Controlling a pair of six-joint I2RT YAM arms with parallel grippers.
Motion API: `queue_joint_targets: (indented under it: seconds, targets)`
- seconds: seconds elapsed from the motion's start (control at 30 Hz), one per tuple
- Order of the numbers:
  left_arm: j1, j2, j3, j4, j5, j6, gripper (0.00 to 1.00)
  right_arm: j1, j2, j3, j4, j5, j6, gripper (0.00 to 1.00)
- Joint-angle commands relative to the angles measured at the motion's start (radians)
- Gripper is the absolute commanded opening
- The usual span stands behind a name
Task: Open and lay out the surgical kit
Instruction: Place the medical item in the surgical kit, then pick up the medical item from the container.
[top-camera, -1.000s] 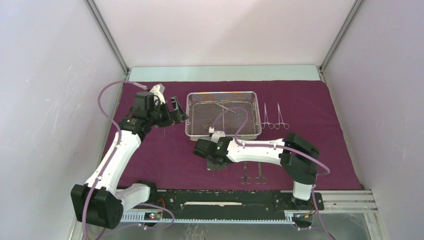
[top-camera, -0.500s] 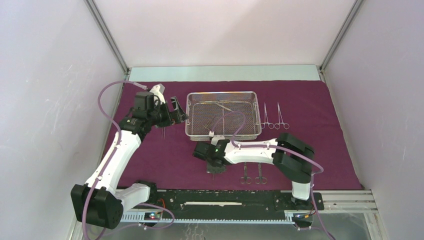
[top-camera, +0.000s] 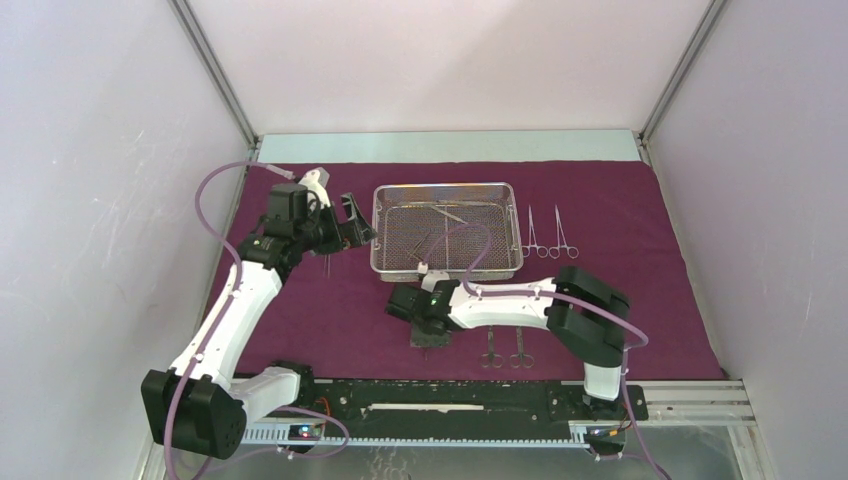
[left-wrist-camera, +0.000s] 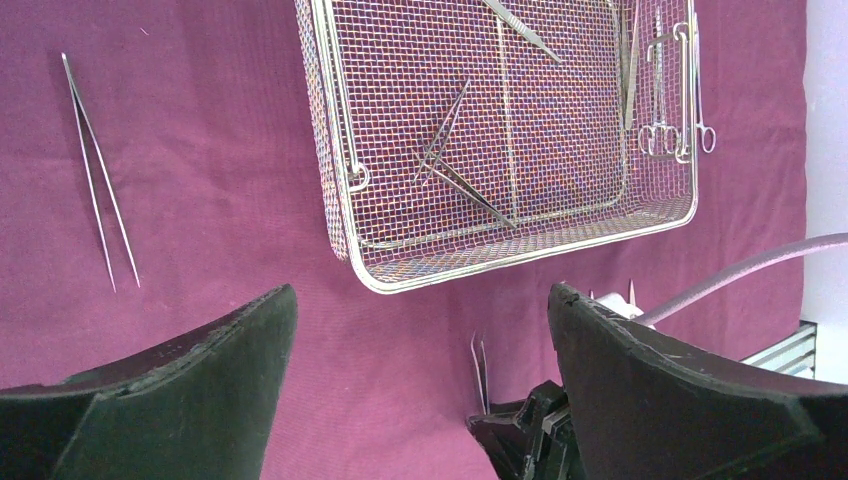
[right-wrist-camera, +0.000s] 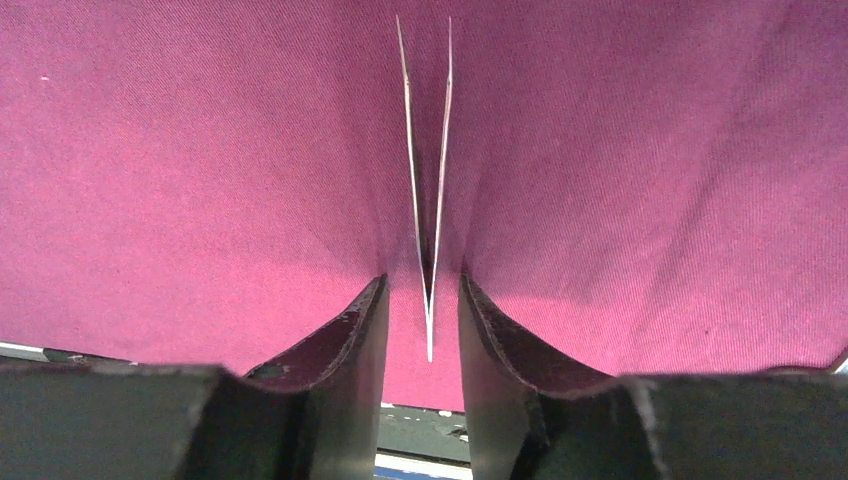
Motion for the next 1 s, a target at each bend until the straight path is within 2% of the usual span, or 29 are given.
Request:
queue_joint_targets:
  seconds: [0.0,0.33,0.6,0.8,0.97]
  targets:
    - [-0.004,-0.027,-0.025,0.026,0.010,-0.007,1.00,0.010,-0.073,-0.012,-0.019,0.045,-0.002,0.42]
    - [-0.004,-0.018,-0.025,0.028,0.011,-0.003,1.00,0.012,-0.227,-0.006,-0.022,0.162,-0.145,0.60]
    - [-0.004,-0.001,-0.025,0.028,0.002,0.001,1.00,-0.037,-0.265,0.144,-0.128,0.305,-0.332,0.79]
    - [-0.004,0.016,-0.027,0.026,-0.007,0.004,1.00,-0.137,-0.274,0.190,-0.107,0.299,-0.462,0.87]
    - [-0.004,0.029,-0.026,0.027,-0.006,0.006,1.00,-0.275,-0.267,0.232,-0.048,0.193,-0.587,0.90]
